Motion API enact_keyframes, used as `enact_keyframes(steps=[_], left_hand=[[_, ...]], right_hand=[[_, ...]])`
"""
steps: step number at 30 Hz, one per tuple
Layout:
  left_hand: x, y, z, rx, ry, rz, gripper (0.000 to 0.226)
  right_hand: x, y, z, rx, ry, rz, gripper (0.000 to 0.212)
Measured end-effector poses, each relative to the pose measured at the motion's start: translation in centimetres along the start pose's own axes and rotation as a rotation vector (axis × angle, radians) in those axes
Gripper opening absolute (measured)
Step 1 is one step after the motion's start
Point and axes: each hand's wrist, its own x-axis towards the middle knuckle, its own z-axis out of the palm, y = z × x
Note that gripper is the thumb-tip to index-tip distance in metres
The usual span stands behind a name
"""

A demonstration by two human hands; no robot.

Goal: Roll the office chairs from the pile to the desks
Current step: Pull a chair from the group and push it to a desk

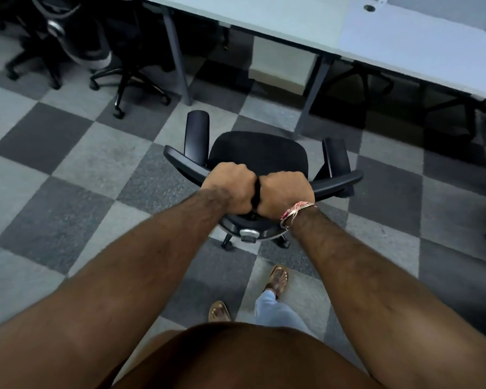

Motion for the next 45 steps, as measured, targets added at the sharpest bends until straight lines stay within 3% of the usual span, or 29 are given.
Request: enact_keyframes(steps=[9, 23, 31, 45], left_hand=[[1.8, -4.6, -0.1, -0.018, -0.006, -0.093, 0.018], [12.6, -11.7, -3.0, 0.002, -0.007, -0.201, 0.018], [20.6, -16.5, -4.5, -0.007, 0.034, -0.144, 0.019], [36.0, -34.1, -8.4, 0.045, 0.069, 0.105, 0.020]], right_hand=[[6.2, -0.3, -0.6, -0.025, 0.003, -0.117, 0.018], [19.0, 4.7, -0.3, 0.034, 0.076, -0.180, 0.015], [27.2, 8.7, -0.4, 0.002, 0.059, -0.163, 0.017], [47.7, 9.9, -1.6, 0.001, 0.011, 0.112, 0.019]])
